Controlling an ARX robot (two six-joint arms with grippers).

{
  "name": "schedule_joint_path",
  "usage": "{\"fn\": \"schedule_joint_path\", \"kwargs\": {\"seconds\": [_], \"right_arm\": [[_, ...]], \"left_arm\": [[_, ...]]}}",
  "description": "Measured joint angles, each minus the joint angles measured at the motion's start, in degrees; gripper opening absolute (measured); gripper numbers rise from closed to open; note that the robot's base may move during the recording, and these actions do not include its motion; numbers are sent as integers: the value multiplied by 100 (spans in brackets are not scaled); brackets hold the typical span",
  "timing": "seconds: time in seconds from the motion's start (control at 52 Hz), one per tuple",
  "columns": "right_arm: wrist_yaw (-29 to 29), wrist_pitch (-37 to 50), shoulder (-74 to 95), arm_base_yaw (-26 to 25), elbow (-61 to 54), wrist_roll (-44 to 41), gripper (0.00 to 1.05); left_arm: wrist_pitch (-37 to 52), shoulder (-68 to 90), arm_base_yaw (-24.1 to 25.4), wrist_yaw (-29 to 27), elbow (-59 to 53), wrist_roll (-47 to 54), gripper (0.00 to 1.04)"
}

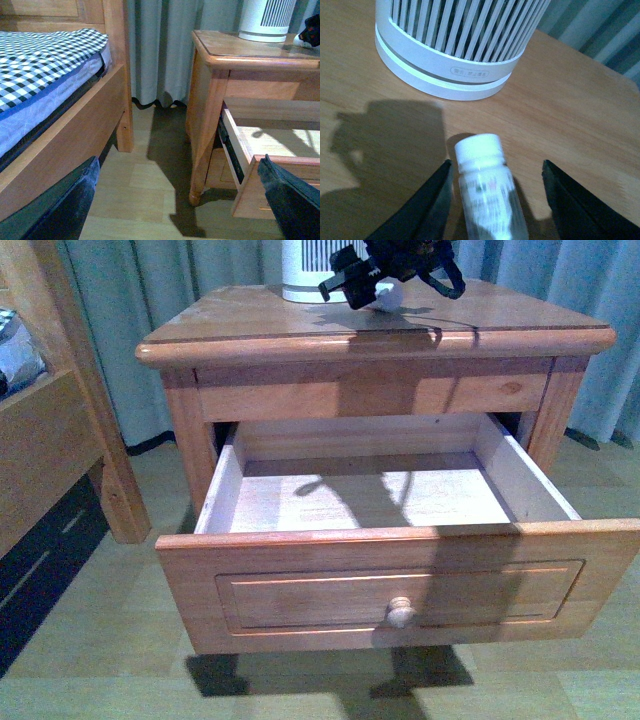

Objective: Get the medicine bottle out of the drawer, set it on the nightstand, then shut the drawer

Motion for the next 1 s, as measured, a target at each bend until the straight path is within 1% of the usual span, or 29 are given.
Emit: {"fn": "schedule_joint_path", "kwargs": {"seconds": [0.058, 0.096, 0.115, 0.154, 0.173, 0.231, 0.269, 0.308, 0.385, 0.462, 0.5, 0.577, 0.673, 0.692, 0.788, 0.885, 0.962, 1.0], "right_arm": [[-70, 129, 39, 2, 63, 48, 72], [-153, 474, -120, 0, -234, 92, 78], [-168, 570, -179, 2, -339, 107, 80], [-262, 973, -511, 4, -861, 166, 86], [-289, 1078, -610, 7, -1010, 177, 88], [-448, 1703, -1287, 20, -1932, 273, 98], [-538, 1993, -1668, 24, -2404, 350, 99], [-651, 2350, -2208, 26, -3036, 485, 98], [-1001, 2924, -3735, 28, -4723, 944, 97], [-1344, 3101, -4916, -4, -6129, 1285, 83], [-1427, 3099, -5272, -24, -6590, 1434, 78], [-1652, 3067, -6124, -111, -7814, 1735, 64], [-1880, 2839, -6948, -208, -9090, 2039, 48], [-1897, 2809, -7036, -214, -9224, 2076, 46], [-2098, 2492, -7794, -234, -10408, 2350, 29], [-2103, 2457, -8161, -223, -11315, 2564, 13], [-2004, 2697, -8096, -181, -11938, 2583, 2], [-1906, 2907, -7967, -168, -12192, 2586, 3]], "left_arm": [[0, 0, 0, 0, 0, 0, 98], [0, 0, 0, -2, 0, 0, 98], [0, 0, 0, 0, 0, 0, 98], [0, 0, 0, 0, 0, 0, 98], [0, 0, 0, 0, 0, 0, 98], [0, 0, 0, 0, 0, -2, 98], [0, 0, 0, -2, 0, 0, 98], [0, 0, 0, 0, 0, 0, 98], [0, 0, 0, 0, 0, 0, 98], [0, 0, 0, 0, 0, 0, 98], [0, 0, 0, 0, 0, -2, 98], [0, 0, 0, 0, 0, 0, 98], [0, 0, 0, 0, 0, 0, 98], [0, 0, 0, 0, 0, 0, 98], [0, 0, 0, 0, 0, -2, 98], [0, 0, 0, 0, 0, 0, 98], [0, 0, 0, 0, 0, 0, 98], [0, 0, 0, 0, 0, 0, 98]]}}
